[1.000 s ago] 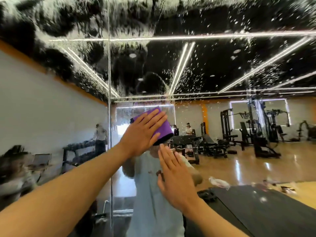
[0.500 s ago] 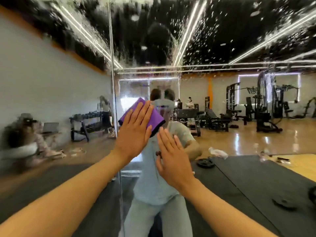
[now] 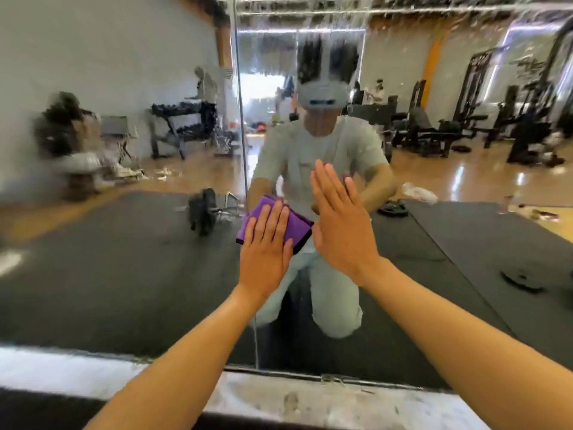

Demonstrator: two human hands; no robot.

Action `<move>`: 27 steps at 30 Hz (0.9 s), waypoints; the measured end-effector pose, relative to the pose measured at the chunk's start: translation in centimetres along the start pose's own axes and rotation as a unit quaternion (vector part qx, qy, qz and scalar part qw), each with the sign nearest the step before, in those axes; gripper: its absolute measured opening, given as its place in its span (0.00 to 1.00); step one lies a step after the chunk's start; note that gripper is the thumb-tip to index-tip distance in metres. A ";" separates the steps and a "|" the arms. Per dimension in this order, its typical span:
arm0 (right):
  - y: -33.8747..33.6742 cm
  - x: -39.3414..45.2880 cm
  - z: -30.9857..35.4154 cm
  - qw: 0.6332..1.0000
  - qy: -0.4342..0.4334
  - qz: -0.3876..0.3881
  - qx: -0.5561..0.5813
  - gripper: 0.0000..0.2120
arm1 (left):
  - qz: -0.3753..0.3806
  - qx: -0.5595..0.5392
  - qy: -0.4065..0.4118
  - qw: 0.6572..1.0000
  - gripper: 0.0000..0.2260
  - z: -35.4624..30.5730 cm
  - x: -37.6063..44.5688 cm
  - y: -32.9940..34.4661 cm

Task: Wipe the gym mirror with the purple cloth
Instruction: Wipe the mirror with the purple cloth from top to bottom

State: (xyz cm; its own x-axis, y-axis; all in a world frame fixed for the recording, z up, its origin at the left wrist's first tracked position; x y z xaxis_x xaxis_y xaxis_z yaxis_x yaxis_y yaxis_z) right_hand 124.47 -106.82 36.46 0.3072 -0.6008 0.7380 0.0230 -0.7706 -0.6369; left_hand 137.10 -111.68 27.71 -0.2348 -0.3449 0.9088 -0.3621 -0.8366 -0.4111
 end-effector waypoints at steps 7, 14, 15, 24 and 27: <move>3.7 -4.7 1.6 0.999 -0.033 0.032 -0.002 0.37 | 0.040 -0.012 -0.061 0.997 0.31 -1.6 -7.2 3.6; 4.3 -4.7 1.3 0.998 -0.034 0.026 0.042 0.37 | 0.027 -0.035 0.012 0.999 0.29 -1.0 -1.6 1.4; 4.1 -4.7 1.5 0.998 -0.029 0.019 0.046 0.36 | 0.024 -0.035 0.007 0.999 0.29 -1.0 -1.0 1.3; 7.8 -10.8 4.4 0.995 -0.015 0.093 0.012 0.38 | 0.076 -0.018 0.105 0.991 0.30 -2.0 -10.4 5.2; 9.9 -13.9 5.0 0.992 -0.008 0.124 0.021 0.40 | 0.089 -0.006 0.139 0.986 0.32 -2.3 -13.1 6.3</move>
State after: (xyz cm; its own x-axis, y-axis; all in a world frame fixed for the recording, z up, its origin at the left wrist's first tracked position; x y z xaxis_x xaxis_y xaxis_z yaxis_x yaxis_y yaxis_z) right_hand 125.16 -105.01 18.81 0.3238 -0.7671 0.5538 -0.0155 -0.5896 -0.8076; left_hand 135.86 -111.45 13.11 -0.5331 -0.3539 0.7685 -0.3028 -0.7684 -0.5639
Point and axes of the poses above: each hand's wrist, its own x-axis towards the middle knuckle, its own y-axis out of the palm, z = x × y, the point moved 8 cm from there along x, towards the middle knuckle, and after that the axes turned 4 degrees about x, right-handed, at the moved point
